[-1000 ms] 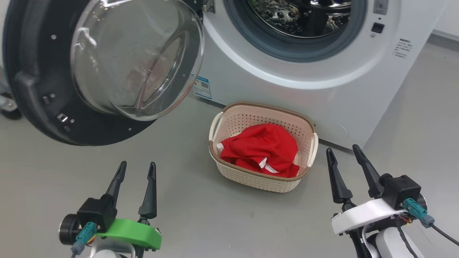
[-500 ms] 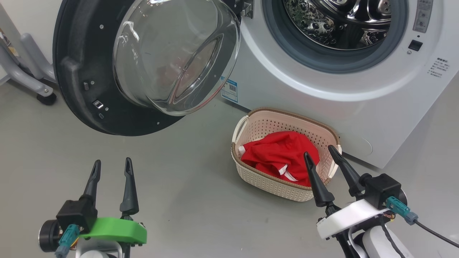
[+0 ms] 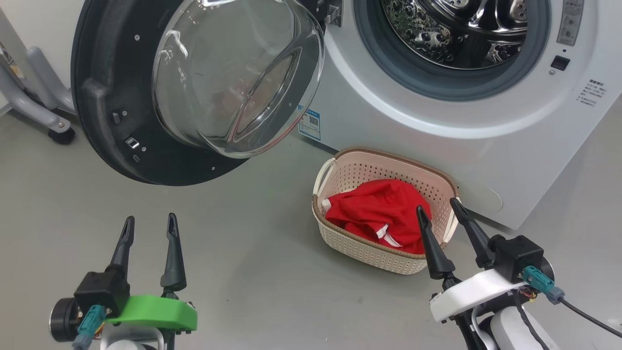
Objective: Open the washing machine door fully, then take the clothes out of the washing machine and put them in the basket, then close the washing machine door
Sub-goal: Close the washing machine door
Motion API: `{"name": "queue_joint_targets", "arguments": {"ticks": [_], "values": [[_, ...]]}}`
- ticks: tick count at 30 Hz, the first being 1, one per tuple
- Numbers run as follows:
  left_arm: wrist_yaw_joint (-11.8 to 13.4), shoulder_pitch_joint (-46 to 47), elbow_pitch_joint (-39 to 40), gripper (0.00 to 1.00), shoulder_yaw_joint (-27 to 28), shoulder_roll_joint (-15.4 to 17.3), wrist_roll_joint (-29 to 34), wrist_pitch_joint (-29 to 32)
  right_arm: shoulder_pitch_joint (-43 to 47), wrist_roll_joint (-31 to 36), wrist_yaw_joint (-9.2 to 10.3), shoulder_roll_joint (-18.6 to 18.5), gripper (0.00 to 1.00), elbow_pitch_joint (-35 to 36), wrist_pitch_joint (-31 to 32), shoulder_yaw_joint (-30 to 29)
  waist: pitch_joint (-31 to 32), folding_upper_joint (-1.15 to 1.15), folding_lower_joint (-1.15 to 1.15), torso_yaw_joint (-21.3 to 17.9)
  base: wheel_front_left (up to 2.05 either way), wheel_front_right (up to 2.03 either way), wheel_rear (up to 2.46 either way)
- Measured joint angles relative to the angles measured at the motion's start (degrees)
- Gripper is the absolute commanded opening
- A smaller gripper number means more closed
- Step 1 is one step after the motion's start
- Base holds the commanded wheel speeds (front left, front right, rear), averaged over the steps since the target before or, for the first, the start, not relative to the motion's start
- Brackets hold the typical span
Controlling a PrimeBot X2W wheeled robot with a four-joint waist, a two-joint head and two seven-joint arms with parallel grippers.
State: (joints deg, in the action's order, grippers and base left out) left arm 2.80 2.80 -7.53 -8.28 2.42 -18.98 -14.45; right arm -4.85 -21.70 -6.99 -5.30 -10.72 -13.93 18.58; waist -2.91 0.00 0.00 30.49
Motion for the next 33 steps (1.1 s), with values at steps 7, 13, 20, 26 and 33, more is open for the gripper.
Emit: {"name": "queue_joint_targets", "arguments": {"ticks": [7, 13, 20, 26, 33], "values": [[0.00, -0.62, 0.09, 1.00, 0.10, 0.00, 0.02, 0.00, 0.00, -0.43, 0.00, -0.02, 1.00, -0.23, -0.01, -0.10, 0.23, 0.00, 0.00, -0.15, 0.00, 0.00, 0.00], [-0.01, -0.71, 0.19, 1.00, 0.30, 0.00, 0.02, 0.00, 0.00, -0.45, 0.00, -0.02, 1.00, -0.42, -0.01, -0.10, 0.39, 0.00, 0.00, -0.21, 0.00, 0.00, 0.00], [-0.01, -0.80, 0.33, 1.00, 0.56, 0.00, 0.02, 0.00, -0.05, -0.45, 0.00, -0.02, 1.00, -0.55, -0.01, -0.01, 0.52, 0.00, 0.00, -0.24, 0.00, 0.00, 0.00], [-0.07, -0.83, 0.33, 1.00, 0.71, 0.00, 0.02, 0.00, -0.62, -0.45, 0.00, -0.03, 1.00, -0.71, -0.01, 0.01, 0.60, 0.00, 0.00, -0.29, 0.00, 0.00, 0.00], [-0.08, -1.03, 0.33, 1.00, 0.73, 0.00, 0.29, 0.00, -0.62, -0.47, 0.00, -0.07, 1.00, -0.80, -0.01, -0.02, 0.68, 0.00, 0.00, -0.37, 0.00, 0.00, 0.00]]}}
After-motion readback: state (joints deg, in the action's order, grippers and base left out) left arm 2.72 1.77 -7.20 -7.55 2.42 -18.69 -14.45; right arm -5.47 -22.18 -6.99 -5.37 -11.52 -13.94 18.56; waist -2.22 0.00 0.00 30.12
